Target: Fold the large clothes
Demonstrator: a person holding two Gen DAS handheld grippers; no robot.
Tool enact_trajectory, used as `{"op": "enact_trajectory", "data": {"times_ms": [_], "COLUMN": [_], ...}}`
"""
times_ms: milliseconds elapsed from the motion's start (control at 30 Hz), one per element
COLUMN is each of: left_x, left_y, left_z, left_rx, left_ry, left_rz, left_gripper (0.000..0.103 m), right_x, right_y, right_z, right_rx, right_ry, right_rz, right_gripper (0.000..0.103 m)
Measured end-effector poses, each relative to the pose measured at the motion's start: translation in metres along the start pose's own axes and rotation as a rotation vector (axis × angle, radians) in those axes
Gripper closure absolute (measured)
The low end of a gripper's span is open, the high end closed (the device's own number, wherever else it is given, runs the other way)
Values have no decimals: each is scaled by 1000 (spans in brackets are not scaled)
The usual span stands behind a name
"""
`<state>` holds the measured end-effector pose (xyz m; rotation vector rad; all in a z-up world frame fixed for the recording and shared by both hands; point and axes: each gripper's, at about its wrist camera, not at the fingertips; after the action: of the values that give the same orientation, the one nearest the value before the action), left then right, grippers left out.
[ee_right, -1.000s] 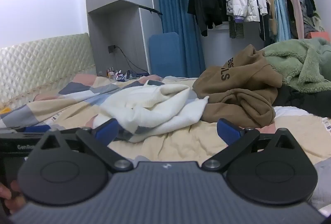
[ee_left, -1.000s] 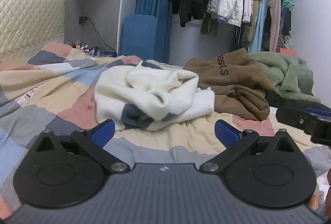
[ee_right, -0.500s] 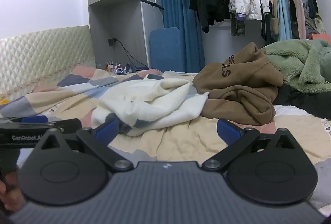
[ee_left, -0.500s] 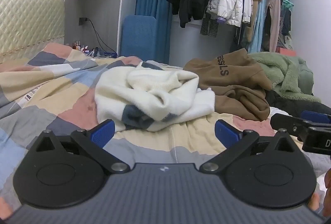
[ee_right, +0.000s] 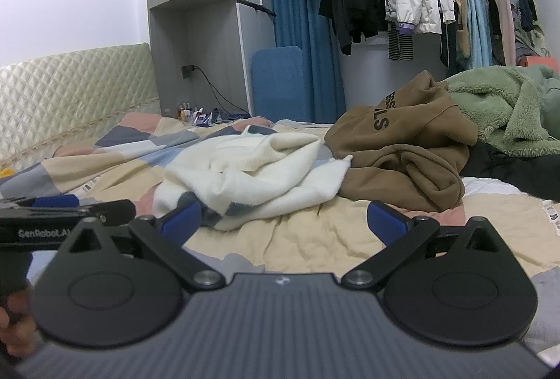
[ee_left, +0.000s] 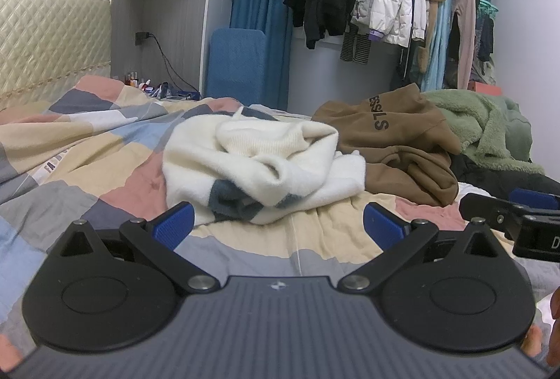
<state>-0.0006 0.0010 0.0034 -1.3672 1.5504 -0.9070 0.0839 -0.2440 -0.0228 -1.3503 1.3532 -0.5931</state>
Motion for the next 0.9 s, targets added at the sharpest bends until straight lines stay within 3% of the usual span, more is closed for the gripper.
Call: {"op": "enact_trajectory", "data": {"times_ms": [900], "left_x": [-1], "left_y": [6], "left_z": [2], "left_rx": [2], "left_ry": [-2], "left_rz": [-23], "left_gripper": [0], "right_x": [-5], "right_y": [7], "right_z": [10], "right_rx": [-41], "right_ry": [13], "right_rz": [1], "right_gripper": [0]}}
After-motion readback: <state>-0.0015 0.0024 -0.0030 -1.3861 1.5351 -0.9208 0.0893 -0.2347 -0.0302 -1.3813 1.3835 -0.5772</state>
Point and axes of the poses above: each gripper's, at about its wrist camera, not at the fingertips, and z roughly the way its jaws point, x to its right, y to its underside, and after that the axes turned 14 degrees about z, right-handed
